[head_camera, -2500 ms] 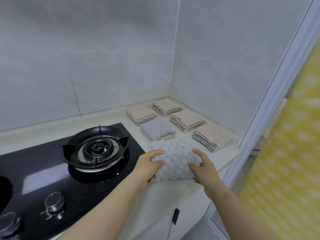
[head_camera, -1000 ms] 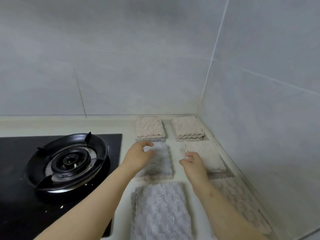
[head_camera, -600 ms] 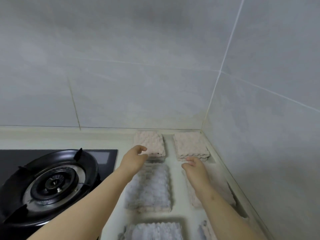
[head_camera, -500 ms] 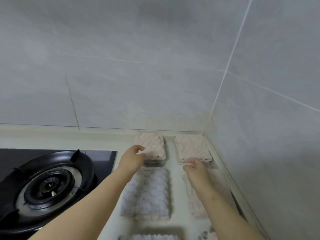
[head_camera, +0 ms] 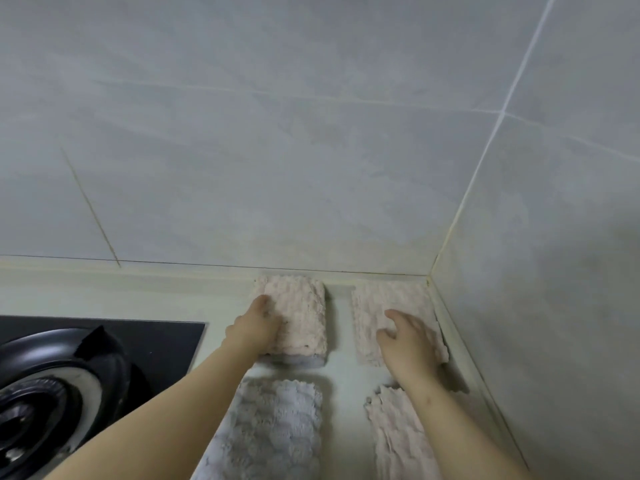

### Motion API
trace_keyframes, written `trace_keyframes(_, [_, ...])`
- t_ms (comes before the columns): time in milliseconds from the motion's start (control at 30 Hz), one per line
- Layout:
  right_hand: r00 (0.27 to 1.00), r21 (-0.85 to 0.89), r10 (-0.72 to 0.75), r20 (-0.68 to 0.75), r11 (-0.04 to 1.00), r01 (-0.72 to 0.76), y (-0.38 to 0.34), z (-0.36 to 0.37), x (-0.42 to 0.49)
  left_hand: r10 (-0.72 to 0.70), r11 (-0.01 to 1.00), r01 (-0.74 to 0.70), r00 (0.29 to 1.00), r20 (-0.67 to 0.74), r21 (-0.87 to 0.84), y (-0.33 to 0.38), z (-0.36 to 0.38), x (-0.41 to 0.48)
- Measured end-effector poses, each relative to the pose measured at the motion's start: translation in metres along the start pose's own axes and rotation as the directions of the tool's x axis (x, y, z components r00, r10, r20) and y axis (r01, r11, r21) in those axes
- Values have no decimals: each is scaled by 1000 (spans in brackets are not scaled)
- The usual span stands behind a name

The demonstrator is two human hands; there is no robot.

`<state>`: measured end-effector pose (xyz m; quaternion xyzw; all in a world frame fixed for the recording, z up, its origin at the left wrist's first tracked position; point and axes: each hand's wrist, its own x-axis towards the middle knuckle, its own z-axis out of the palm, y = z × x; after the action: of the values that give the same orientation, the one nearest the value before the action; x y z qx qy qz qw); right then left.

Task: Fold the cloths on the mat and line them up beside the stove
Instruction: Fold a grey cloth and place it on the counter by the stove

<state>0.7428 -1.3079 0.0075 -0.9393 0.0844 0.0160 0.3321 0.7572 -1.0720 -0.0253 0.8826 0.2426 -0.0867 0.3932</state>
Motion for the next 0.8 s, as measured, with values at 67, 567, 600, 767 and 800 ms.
trace_keyframes(67, [1000, -34, 0, -5, 999, 0, 3, 5, 6, 8, 997, -9, 1000, 11, 78, 0, 8, 5])
trace_keyframes(567, [997, 157, 39, -63, 987, -28, -1, 2, -3, 97, 995, -96, 995, 38, -11, 27, 27, -8])
trace_keyframes(600, [997, 167, 44, -58, 985, -34, -3, 1, -8, 105, 994, -105, 994, 24, -6, 25, 20, -16])
trace_keyframes(767, [998, 139, 56, -28, 989, -51, -9, -5, -45, 122, 991, -124, 991, -47, -57, -4, -12, -58])
trace_keyframes(800, [998, 141, 52, -29, 989, -47, -8, -6, -53, 109, 992, -112, 993, -55, -56, -11, -18, -66])
